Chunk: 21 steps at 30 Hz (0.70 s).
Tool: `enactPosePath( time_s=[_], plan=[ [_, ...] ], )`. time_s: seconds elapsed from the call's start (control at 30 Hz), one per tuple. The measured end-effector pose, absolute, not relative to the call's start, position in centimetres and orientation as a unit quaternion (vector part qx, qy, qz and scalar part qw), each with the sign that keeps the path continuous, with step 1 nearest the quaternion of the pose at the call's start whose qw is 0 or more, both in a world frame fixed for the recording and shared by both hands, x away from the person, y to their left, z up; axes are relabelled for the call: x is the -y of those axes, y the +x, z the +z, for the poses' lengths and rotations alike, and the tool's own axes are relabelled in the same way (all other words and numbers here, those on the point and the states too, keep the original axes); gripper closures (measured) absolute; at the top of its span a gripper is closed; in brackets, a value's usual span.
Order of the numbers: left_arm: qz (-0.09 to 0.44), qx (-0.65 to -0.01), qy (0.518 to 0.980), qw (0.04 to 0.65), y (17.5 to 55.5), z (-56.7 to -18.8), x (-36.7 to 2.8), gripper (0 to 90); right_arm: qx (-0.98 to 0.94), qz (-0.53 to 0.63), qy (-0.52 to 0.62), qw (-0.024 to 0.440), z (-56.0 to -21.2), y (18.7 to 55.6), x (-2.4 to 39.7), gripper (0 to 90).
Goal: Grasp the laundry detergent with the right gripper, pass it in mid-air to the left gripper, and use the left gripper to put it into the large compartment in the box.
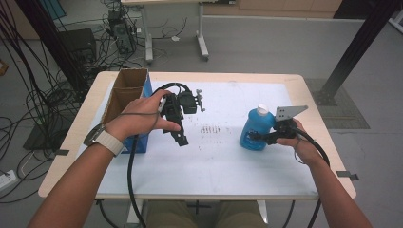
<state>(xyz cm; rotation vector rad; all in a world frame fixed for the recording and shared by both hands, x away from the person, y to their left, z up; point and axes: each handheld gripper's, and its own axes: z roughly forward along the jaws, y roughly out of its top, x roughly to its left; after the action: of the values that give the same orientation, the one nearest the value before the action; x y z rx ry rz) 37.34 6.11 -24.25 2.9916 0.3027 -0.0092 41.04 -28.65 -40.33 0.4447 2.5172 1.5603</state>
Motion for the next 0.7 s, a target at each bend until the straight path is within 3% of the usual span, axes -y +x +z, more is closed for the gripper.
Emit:
enactPosePath(
  time_s=[0.7],
  plan=[
    [-0.003, -0.101, 0.993, 0.067, 37.35, -24.19, -6.14, 9.1, -0.841, 0.513, 0.154, 0.073, -40.19, 41.0, 28.6, 44.7]
  ],
)
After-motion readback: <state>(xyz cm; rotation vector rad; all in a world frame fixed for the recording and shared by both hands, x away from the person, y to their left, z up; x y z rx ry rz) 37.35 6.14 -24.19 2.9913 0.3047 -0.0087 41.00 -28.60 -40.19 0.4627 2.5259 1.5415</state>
